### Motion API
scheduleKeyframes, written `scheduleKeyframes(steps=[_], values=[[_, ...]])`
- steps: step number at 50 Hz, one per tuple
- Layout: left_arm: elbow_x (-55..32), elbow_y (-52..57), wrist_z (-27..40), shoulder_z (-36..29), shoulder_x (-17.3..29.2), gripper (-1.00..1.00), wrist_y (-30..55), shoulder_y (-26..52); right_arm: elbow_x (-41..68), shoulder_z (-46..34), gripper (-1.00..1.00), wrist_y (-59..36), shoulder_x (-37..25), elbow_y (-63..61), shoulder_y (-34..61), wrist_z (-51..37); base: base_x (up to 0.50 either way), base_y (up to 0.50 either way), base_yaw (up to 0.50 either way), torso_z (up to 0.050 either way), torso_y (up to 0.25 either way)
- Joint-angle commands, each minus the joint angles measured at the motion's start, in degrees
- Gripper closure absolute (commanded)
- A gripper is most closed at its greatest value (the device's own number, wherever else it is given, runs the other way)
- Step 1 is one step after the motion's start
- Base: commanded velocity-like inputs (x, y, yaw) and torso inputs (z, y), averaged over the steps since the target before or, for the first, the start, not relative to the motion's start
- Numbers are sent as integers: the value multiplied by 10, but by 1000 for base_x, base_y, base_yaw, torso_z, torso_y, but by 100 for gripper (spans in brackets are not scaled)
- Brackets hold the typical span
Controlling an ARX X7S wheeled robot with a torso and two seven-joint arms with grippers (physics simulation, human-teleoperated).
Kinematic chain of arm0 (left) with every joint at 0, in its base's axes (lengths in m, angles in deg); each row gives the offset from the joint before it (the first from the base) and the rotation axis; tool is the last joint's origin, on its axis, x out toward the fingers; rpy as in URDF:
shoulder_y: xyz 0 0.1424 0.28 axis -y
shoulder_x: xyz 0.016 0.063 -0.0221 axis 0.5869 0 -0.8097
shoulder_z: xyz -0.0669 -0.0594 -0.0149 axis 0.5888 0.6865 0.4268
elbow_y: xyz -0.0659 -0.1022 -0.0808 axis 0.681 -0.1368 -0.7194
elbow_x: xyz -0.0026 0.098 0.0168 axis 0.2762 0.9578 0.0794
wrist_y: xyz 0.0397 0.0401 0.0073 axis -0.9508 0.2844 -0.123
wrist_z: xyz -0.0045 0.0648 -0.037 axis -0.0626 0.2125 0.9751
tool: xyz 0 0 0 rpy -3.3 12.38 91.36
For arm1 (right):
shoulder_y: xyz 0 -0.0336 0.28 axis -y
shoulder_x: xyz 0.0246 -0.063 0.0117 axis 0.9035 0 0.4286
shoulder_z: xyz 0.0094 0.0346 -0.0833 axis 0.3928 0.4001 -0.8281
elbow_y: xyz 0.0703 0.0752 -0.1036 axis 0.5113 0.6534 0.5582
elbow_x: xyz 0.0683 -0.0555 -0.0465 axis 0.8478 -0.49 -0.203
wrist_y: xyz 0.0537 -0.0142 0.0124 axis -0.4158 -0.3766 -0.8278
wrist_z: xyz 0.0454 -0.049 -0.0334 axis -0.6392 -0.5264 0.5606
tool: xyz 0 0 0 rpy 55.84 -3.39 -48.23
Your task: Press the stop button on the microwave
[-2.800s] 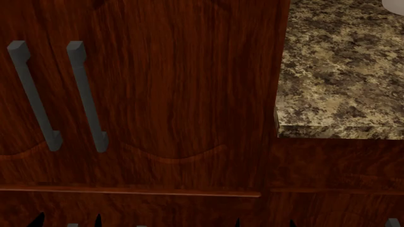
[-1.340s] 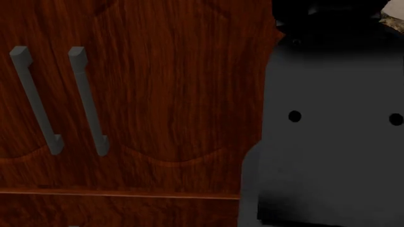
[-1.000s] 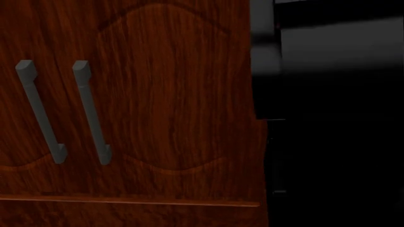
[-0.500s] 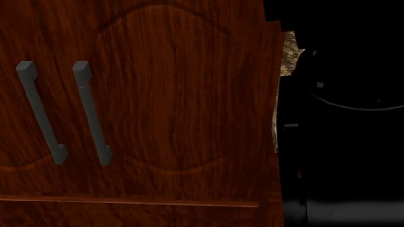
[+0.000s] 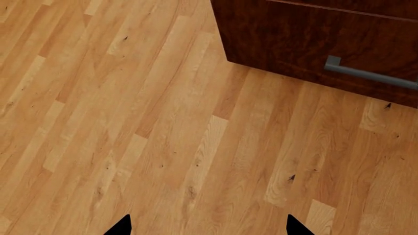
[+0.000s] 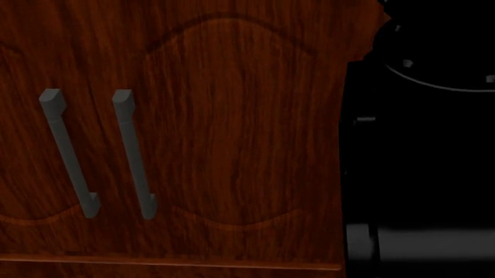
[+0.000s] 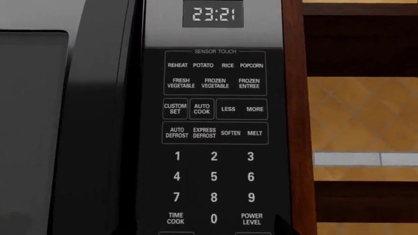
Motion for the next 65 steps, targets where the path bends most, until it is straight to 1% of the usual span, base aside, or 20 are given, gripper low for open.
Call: scheduleKeyframes(steps=[1,12,14,22,38,49,57,65], values=[[0,-2,0,0,-1,-100,0,-1,49,-19,-100,-2,-6,-10,4,-26,0,0,0,50,68],[0,-2,0,0,-1,-100,0,-1,59,-30,-100,5,-20,-10,10,-34,0,0,0,50,68],[0,-2,0,0,-1,-100,0,-1,45,-56,-100,20,-27,-21,10,-33,0,0,0,50,68],[0,-2,0,0,-1,-100,0,-1,33,-66,-100,44,-36,8,59,-32,0,0,0,50,68],[0,-2,0,0,-1,-100,0,-1,61,-60,-100,18,-32,-2,115,-27,0,0,0,50,68],[0,-2,0,0,-1,-100,0,-1,69,-59,-100,9,-40,-20,124,-37,0,0,0,50,68],[0,-2,0,0,-1,-100,0,-1,66,-60,-100,30,-51,-33,107,-41,471,0,0,50,69],[0,-2,0,0,-1,-100,0,-1,65,-66,-100,35,-57,-39,103,-43,0,0,0,50,68]])
